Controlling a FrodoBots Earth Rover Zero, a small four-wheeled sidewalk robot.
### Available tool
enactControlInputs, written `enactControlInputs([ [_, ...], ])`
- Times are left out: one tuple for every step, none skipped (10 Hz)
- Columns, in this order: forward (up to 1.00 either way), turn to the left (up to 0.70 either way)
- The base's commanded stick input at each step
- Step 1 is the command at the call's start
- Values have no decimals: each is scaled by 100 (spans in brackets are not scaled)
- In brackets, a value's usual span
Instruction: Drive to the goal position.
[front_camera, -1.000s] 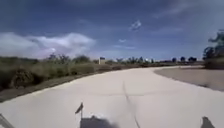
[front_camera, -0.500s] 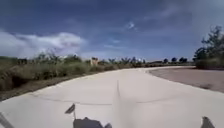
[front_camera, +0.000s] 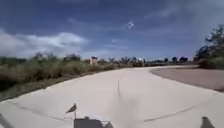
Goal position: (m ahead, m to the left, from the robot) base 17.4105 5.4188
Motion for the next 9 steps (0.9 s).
enactControlInputs([
  [85, 0],
  [85, 0],
  [85, -2],
  [85, -18],
  [85, -25],
  [85, -28],
  [85, -32],
  [85, -33],
  [85, -33],
])
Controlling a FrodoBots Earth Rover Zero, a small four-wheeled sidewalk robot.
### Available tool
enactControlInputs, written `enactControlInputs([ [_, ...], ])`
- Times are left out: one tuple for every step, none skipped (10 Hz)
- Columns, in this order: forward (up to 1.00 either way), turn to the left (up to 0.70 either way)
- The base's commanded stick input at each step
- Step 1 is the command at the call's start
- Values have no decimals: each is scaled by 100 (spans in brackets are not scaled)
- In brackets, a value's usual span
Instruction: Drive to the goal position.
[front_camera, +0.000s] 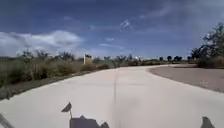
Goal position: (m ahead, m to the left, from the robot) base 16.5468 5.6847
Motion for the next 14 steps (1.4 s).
enactControlInputs([
  [85, -33],
  [85, -33],
  [85, -24],
  [85, 0],
  [85, 0],
  [85, 0],
  [85, 0],
  [85, 0],
  [85, 0],
  [85, 0],
  [85, 0],
  [85, 0],
  [85, 0],
  [85, 0],
])
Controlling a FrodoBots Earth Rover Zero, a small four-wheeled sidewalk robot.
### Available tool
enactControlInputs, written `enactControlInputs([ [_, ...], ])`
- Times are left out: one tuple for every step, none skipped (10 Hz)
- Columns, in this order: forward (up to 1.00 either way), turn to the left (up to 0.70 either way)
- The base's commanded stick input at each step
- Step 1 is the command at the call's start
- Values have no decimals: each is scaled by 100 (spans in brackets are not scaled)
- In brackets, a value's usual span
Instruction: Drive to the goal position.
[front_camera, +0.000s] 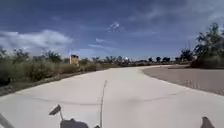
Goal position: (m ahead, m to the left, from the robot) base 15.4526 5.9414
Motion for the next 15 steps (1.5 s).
enactControlInputs([
  [85, 0],
  [85, 0],
  [85, 0],
  [85, 0],
  [85, 0],
  [85, -6],
  [85, -24],
  [85, -32],
  [85, -14],
  [85, 0],
  [85, 0],
  [85, 0],
  [85, 0],
  [85, 0],
  [85, 0],
])
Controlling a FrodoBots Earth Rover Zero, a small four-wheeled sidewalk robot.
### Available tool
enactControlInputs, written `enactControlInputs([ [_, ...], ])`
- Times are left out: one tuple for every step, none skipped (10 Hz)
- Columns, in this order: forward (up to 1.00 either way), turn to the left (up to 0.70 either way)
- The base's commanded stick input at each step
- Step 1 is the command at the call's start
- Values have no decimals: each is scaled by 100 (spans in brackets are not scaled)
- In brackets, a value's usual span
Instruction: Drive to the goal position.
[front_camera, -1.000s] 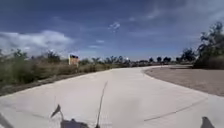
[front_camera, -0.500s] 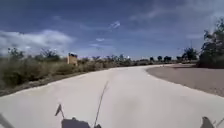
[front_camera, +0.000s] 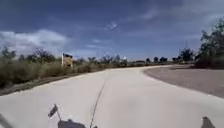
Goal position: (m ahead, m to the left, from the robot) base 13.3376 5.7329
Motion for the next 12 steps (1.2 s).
enactControlInputs([
  [85, 0],
  [85, 0],
  [85, 0],
  [85, 0],
  [85, 0],
  [85, 0],
  [85, -24],
  [85, -33],
  [85, -33],
  [85, -33],
  [85, -33],
  [85, -19],
])
